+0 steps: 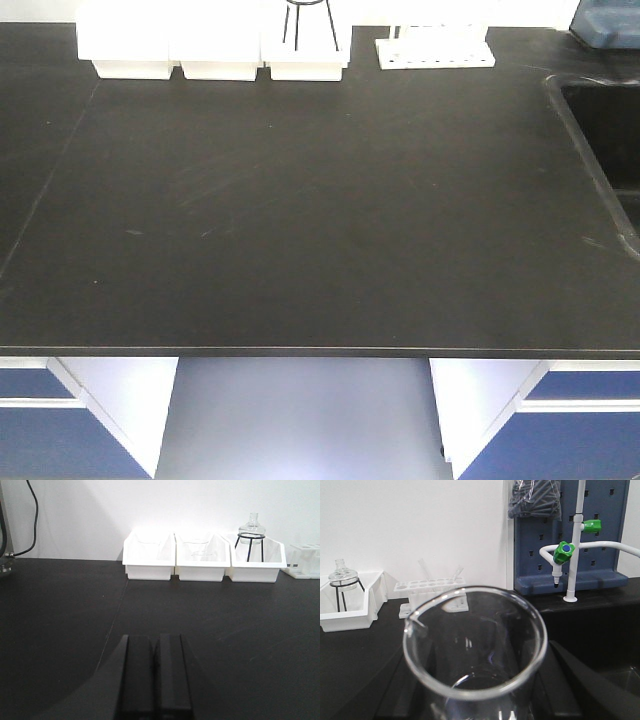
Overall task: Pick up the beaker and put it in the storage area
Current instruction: 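Drive the base to the other bench holding the beaker in the right gripper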
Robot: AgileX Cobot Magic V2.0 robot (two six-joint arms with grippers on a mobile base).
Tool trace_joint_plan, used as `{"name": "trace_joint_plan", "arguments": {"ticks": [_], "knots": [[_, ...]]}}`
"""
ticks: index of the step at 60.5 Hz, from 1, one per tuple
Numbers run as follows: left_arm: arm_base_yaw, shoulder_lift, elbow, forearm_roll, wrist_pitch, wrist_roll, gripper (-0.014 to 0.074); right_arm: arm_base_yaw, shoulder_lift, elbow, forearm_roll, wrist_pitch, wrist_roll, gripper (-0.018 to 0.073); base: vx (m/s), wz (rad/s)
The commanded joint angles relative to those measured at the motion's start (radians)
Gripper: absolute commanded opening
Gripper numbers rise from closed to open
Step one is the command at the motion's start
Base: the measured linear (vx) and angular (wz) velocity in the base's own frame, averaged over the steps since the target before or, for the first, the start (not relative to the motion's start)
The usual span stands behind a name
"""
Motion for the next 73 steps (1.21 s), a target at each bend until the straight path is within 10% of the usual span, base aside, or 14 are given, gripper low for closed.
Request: {"name": "trace_joint_plan", "arguments": {"ticks": [1,73], "knots": [[-0.008,-0.018,0.022,-0.006,-0.08,-0.006,-0.0008,0.0,0.006,-0.028,-0.015,-0.068,-0.005,-0.0003,0.0,0.0],[-0.008,-0.018,0.022,-0.006,-0.08,-0.006,-0.0008,0.0,0.006,-0.028,-0.015,-0.066,-0.005,-0.0003,-0.04,0.01]]}}
